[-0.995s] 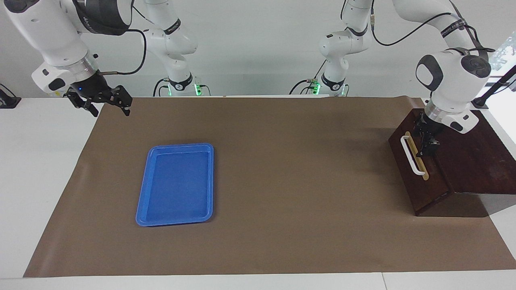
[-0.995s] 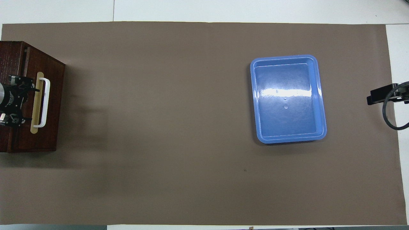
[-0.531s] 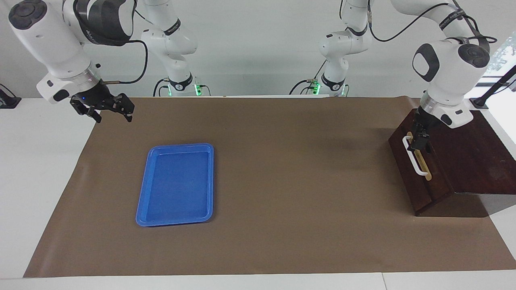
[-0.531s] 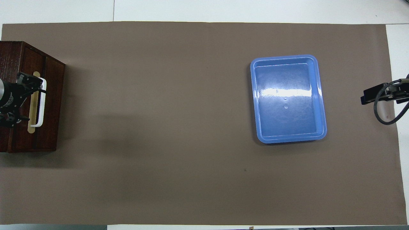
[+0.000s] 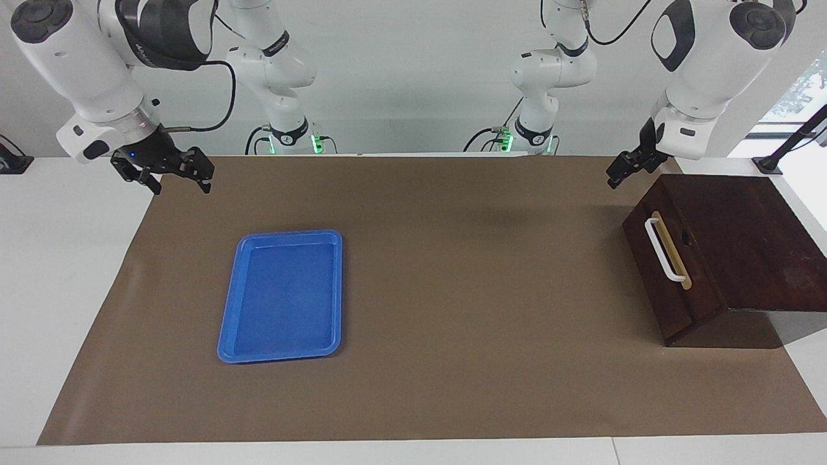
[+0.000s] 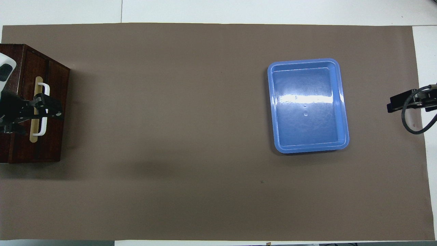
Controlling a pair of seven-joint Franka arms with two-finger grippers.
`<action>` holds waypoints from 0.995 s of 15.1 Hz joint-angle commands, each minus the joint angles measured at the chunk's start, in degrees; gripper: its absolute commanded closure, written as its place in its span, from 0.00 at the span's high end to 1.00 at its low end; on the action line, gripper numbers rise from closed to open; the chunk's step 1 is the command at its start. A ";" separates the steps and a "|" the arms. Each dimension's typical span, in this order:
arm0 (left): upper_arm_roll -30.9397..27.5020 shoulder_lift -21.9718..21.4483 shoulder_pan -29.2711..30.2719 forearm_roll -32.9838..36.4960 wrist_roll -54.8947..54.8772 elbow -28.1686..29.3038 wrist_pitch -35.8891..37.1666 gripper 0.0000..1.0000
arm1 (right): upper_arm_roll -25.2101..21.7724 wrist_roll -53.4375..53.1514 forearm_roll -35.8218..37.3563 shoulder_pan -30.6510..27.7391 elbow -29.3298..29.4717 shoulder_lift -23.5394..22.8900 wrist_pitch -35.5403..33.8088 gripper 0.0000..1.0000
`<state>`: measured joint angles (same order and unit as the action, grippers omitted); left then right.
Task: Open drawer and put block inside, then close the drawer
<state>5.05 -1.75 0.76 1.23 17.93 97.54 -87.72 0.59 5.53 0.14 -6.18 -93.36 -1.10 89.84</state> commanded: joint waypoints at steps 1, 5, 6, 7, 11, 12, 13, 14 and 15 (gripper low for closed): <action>-1.18 2.01 -1.28 -0.61 -7.20 -1.83 0.79 1.00 | 0.82 -0.87 1.26 -0.50 -0.07 0.93 -1.16 1.00; -0.74 1.66 -1.64 -1.23 -8.35 -4.38 2.20 1.00 | 0.81 -0.96 1.26 -0.33 -0.07 0.93 -1.42 1.00; -0.65 1.66 -1.64 -1.40 -8.44 -4.55 2.11 1.00 | 0.81 -0.87 1.35 -0.33 -0.07 0.93 -1.42 1.00; -0.74 1.58 -1.55 -2.10 -8.70 -4.47 1.68 1.00 | 0.90 -0.79 1.26 -0.33 -0.07 0.93 -1.42 1.00; -1.09 0.43 -0.94 -2.46 -10.46 -4.03 1.50 1.00 | 0.90 -0.87 1.18 -0.33 -0.07 0.93 -1.25 1.00; -1.18 0.52 -0.76 -2.46 -10.64 -4.11 1.32 1.00 | 0.90 -0.87 1.18 -0.33 -0.07 1.01 -1.25 1.00; -1.09 0.43 -0.76 -2.46 -10.81 -4.03 1.32 1.00 | 0.90 -0.87 1.18 -0.33 -0.07 0.93 -1.25 1.00; -1.18 0.43 -0.76 -2.46 -11.42 -3.94 1.32 1.00 | 0.90 -0.79 1.18 -0.33 -0.07 1.01 -1.25 1.00; -1.18 0.43 -0.76 -2.46 -11.95 -3.94 1.32 1.00 | 0.90 -0.79 1.18 -0.33 -0.07 1.02 -1.25 1.00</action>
<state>4.26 -0.87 -0.03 -0.42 7.70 93.81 -87.03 0.95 5.53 0.14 -6.17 -93.35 -0.71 89.31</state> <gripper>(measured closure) 0.000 0.000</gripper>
